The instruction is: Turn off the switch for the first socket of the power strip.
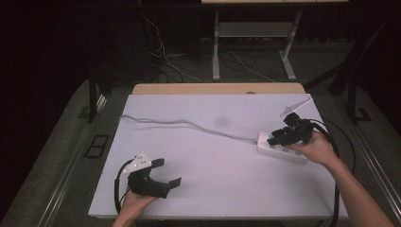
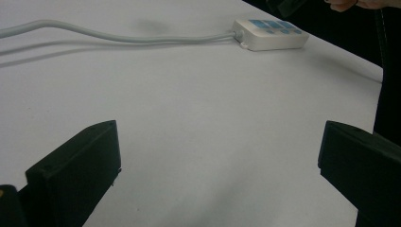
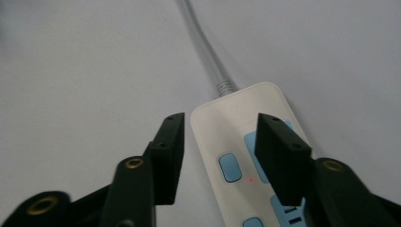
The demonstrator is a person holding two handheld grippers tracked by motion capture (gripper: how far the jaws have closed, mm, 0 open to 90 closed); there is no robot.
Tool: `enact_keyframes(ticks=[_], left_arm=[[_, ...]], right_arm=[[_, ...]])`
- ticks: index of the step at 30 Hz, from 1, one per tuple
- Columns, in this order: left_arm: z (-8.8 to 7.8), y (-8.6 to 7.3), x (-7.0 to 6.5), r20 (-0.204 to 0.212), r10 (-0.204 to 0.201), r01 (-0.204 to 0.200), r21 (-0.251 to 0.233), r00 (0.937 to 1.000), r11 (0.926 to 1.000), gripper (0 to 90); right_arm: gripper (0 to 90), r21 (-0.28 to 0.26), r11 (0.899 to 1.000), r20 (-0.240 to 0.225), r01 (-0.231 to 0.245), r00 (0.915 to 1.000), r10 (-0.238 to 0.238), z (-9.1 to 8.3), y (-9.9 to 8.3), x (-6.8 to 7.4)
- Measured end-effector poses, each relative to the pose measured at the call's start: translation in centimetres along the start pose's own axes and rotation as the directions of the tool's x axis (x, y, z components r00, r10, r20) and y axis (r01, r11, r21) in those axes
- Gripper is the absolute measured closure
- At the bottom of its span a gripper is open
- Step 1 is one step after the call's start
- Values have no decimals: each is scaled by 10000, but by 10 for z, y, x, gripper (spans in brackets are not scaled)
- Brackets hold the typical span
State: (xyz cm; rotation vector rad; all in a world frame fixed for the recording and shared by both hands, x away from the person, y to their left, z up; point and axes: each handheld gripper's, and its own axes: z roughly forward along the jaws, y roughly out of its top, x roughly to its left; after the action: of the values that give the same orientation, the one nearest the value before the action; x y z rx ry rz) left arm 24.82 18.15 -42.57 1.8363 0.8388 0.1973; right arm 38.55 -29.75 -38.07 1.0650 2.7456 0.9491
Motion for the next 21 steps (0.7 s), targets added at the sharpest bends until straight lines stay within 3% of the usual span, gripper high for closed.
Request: enact_keyframes(ticks=[12, 21], left_arm=[[0, 0, 0, 1, 17, -17, 14, 10000, 10000, 0], [0, 0, 0, 10, 24, -24, 33, 10000, 10000, 0]], right_arm=[[861, 549, 9985, -320, 91, 9995, -73, 9, 0, -2], [897, 831, 9964, -265, 144, 9996, -122, 13, -2, -4]])
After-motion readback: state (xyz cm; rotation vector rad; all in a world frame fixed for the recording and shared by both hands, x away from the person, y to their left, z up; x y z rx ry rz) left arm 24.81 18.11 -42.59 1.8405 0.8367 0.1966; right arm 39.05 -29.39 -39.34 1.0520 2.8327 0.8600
